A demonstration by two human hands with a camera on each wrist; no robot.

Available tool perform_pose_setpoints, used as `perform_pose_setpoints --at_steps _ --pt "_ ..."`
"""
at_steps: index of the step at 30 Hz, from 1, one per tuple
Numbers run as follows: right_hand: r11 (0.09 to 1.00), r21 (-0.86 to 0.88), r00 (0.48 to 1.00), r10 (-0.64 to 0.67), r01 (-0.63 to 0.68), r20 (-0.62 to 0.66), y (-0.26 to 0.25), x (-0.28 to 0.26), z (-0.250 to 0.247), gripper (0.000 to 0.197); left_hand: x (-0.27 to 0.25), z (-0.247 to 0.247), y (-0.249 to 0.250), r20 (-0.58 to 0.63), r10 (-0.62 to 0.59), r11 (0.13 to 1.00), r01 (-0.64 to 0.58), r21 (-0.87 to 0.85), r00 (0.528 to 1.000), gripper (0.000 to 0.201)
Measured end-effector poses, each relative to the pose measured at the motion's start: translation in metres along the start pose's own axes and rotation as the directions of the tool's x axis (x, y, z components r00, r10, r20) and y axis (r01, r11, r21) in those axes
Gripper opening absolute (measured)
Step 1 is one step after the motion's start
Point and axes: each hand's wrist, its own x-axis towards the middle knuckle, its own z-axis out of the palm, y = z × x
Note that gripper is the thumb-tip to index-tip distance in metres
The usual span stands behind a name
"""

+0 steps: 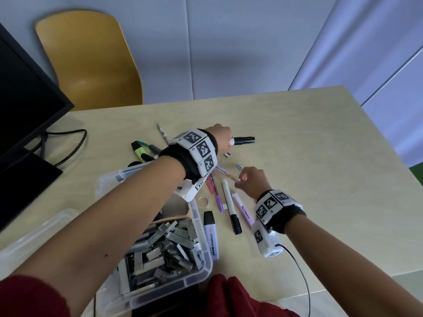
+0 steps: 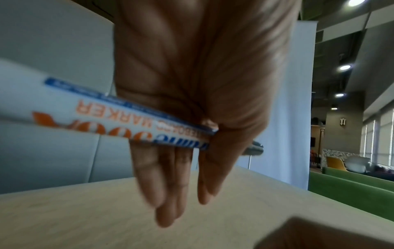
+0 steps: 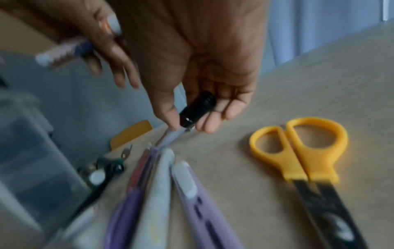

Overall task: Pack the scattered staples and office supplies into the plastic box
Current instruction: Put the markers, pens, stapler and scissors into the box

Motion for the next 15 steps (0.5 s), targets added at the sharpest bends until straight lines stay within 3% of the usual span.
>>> perform_pose_setpoints --at_steps 5,8,12,14,15 --pt "0.924 0.360 0.987 -0.080 0.127 -0.143 -0.005 -0.004 -0.032 0.005 0.014 0.004 0.016 0.139 0.017 0.981 -0.043 0.189 0.990 0.011" --pt "0.780 0.611 0.988 -0.061 0.134 -0.139 -0.008 -0.009 -0.053 0.010 0.019 0.006 0.022 0.207 0.031 0.975 -0.075 0.207 0.978 0.009" --pt "0.607 0.782 0.990 -0.093 0.138 -0.102 -0.005 -0.012 -0.068 0.013 0.021 0.007 0.026 0.287 0.036 0.999 -0.044 0.022 0.957 0.010" --pt "0.594 0.800 0.996 -0.036 0.085 -0.079 0.002 -0.008 -0.066 0.014 0.020 0.007 0.025 0.265 0.029 0.994 0.000 -0.109 0.964 0.007" --pt "0.631 0.774 0.998 -0.007 0.049 -0.057 0.005 -0.007 -0.063 0.016 0.018 0.008 0.024 0.229 0.017 0.984 0.025 -0.177 0.973 0.010"
